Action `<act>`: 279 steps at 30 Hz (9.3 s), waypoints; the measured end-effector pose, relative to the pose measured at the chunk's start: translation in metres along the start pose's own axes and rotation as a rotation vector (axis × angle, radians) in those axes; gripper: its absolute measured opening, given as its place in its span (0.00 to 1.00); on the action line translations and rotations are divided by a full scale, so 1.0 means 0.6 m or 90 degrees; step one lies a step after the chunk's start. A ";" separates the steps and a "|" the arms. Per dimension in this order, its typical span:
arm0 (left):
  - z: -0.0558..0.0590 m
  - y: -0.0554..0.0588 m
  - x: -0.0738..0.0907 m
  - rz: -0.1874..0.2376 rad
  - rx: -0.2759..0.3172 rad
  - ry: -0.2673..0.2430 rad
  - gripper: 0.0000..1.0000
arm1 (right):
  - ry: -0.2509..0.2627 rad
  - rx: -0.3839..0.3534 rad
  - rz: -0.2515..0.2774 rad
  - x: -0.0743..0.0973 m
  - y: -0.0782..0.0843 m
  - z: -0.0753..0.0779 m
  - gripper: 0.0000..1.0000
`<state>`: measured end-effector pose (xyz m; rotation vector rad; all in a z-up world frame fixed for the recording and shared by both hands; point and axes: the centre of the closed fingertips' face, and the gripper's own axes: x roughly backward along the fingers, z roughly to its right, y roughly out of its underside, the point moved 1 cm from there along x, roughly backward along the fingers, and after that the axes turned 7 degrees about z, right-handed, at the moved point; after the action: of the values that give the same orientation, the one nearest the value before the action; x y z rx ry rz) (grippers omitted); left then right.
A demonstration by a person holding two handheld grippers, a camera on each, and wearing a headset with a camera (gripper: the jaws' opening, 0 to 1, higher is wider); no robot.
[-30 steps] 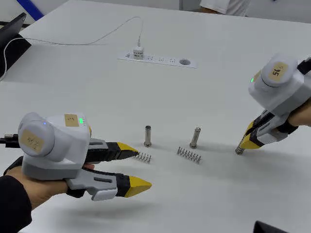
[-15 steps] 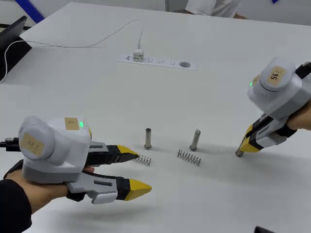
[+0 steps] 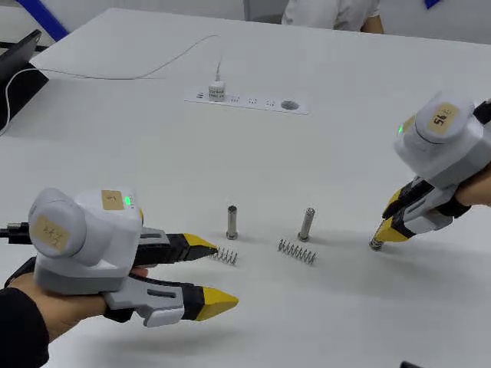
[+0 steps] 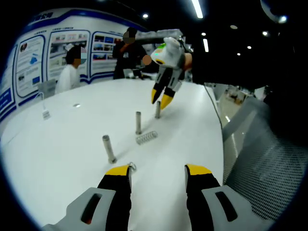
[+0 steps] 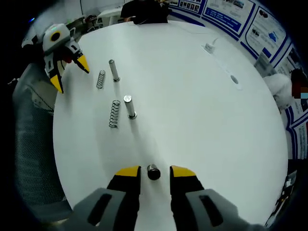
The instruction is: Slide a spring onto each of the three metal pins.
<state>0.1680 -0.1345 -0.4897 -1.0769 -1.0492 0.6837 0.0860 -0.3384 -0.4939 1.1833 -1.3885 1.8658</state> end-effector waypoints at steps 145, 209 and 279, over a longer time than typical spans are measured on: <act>0.006 -0.055 -0.053 -0.010 -0.075 0.061 0.41 | -0.120 0.075 0.085 -0.022 -0.117 -0.184 0.12; 0.047 -0.041 -0.078 -0.020 -0.152 0.124 0.11 | -0.149 0.175 0.112 0.015 -0.177 -0.230 0.12; 0.036 -0.056 -0.073 0.018 -0.105 0.099 0.21 | -0.141 0.154 0.129 0.017 -0.193 -0.224 0.12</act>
<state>0.1303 -0.1762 -0.4711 -1.2695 -0.9697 0.5333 0.1306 -0.1745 -0.4417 1.4527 -1.4776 2.1449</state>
